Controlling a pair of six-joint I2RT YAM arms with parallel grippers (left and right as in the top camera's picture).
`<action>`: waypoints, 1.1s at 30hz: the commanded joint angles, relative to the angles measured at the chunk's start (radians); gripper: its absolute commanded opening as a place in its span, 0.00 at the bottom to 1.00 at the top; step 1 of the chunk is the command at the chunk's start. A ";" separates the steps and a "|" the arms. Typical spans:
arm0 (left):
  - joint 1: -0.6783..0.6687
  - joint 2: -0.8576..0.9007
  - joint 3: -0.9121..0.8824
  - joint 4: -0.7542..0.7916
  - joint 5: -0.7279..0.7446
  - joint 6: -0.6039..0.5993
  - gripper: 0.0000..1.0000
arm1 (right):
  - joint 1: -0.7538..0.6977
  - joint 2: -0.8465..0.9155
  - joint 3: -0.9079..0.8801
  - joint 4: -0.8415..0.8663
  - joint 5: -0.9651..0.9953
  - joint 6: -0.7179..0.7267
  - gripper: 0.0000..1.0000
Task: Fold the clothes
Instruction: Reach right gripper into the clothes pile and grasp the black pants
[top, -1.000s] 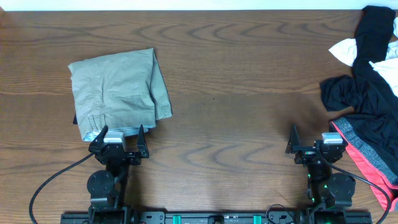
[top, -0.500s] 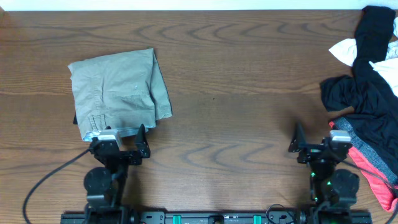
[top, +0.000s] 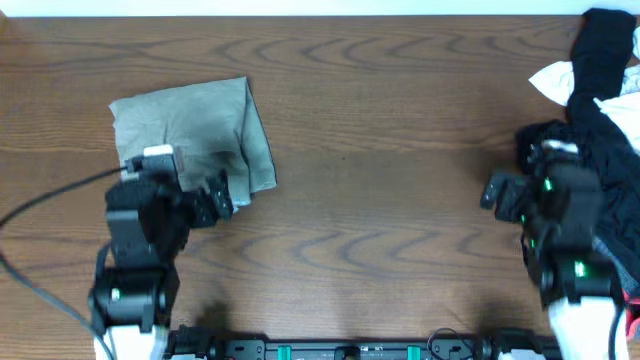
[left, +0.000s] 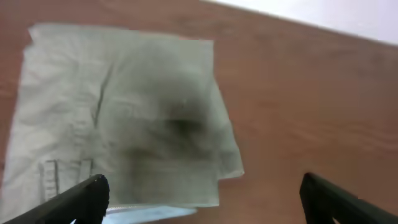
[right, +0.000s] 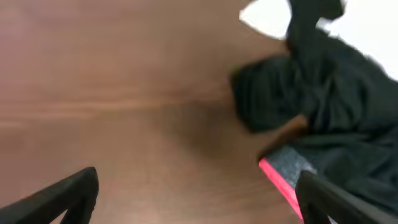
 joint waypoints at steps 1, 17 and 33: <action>-0.004 0.048 0.037 -0.012 0.077 -0.012 0.98 | 0.002 0.112 0.060 -0.007 0.003 0.011 0.99; -0.004 0.089 0.037 -0.019 0.106 -0.012 0.98 | -0.223 0.567 0.064 0.051 0.298 0.061 0.99; -0.004 0.090 0.037 -0.020 0.106 -0.012 0.98 | -0.256 0.796 0.063 0.230 0.293 0.065 0.87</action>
